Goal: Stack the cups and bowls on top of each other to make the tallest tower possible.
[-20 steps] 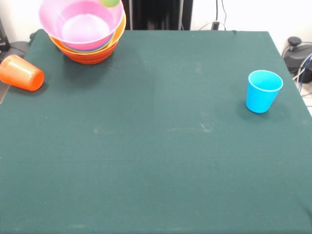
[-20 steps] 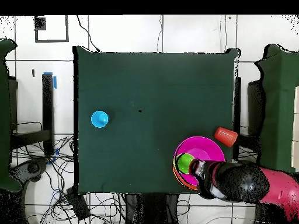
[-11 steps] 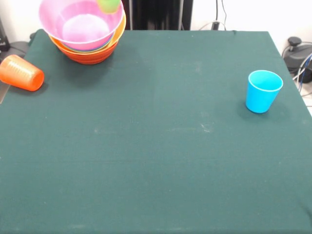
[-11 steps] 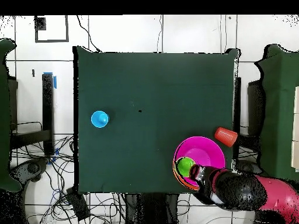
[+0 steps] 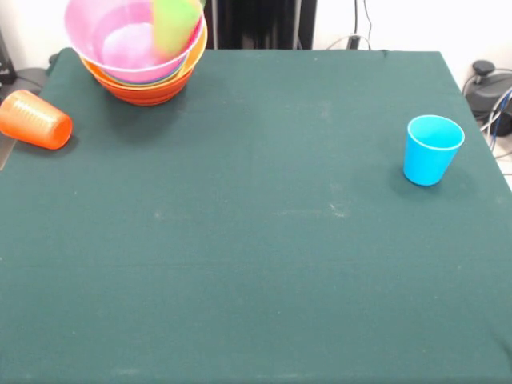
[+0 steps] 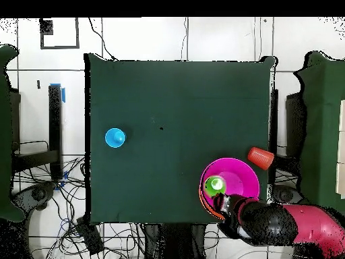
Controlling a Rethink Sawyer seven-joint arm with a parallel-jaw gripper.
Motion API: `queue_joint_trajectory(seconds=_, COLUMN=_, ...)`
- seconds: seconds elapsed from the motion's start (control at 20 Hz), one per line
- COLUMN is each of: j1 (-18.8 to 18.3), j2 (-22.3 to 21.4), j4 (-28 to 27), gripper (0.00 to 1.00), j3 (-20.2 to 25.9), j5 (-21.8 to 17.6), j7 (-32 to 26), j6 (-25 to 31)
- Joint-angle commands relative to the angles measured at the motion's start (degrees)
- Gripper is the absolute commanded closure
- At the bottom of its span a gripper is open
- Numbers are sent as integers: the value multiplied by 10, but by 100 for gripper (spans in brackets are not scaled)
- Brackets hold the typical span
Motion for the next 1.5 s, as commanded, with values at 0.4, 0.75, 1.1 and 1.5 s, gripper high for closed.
queue_joint_trajectory(seconds=0.4, j1=19, j2=30, j4=33, gripper=0, j3=31, j5=-42, j7=-82, j6=-35)
queue_joint_trajectory(seconds=0.75, j1=43, j2=-5, j4=40, gripper=0, j3=23, j5=-56, j7=-51, j6=-52)
queue_joint_trajectory(seconds=1.1, j1=232, j2=-45, j4=28, gripper=0, j3=-105, j5=-174, j7=156, j6=-61)
queue_joint_trajectory(seconds=1.5, j1=445, j2=66, j4=-84, gripper=0, j3=-265, j5=-264, j7=323, j6=-79)
